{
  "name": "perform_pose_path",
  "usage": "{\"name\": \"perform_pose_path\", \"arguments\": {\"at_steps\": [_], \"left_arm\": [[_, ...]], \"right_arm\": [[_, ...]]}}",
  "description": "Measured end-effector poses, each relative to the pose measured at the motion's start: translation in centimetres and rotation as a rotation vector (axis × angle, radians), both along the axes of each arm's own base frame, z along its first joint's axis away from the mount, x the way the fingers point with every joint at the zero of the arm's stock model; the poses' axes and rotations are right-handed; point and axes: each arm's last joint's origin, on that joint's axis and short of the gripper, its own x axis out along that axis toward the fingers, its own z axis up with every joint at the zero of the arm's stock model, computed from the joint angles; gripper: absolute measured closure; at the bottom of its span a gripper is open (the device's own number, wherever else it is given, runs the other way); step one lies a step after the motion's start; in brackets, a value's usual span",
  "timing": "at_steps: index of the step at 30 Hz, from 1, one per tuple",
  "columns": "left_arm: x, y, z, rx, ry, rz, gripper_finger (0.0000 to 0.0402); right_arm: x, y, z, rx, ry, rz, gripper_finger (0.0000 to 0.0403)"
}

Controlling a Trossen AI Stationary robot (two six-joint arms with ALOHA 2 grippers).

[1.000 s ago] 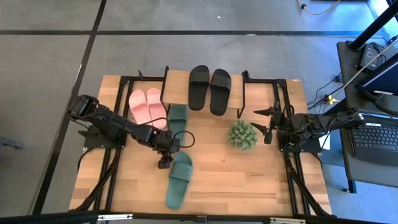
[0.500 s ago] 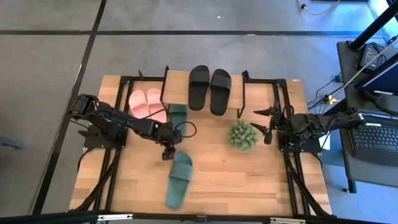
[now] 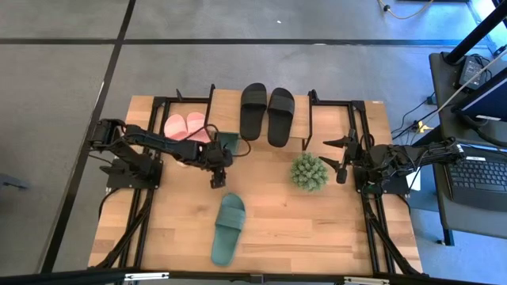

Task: Pick and place slides into the shelf
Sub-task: Put the left green slide under the shelf, then put the green slide under the shelf

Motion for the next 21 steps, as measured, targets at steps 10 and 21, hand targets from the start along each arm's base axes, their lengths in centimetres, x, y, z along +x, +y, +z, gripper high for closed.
{"name": "perform_pose_path", "arguments": {"at_steps": [10, 21], "left_arm": [[-0.2, 2.4, 0.0, 0.038, 0.006, 0.082, 0.0134], [-0.3, -0.4, 0.9, 0.015, -0.026, -0.031, 0.0134]], "right_arm": [[0.0, 0.0, 0.0, 0.000, 0.001, 0.000, 0.0130], [0.0, 0.0, 0.0, 0.004, -0.001, -0.001, 0.0130]]}}
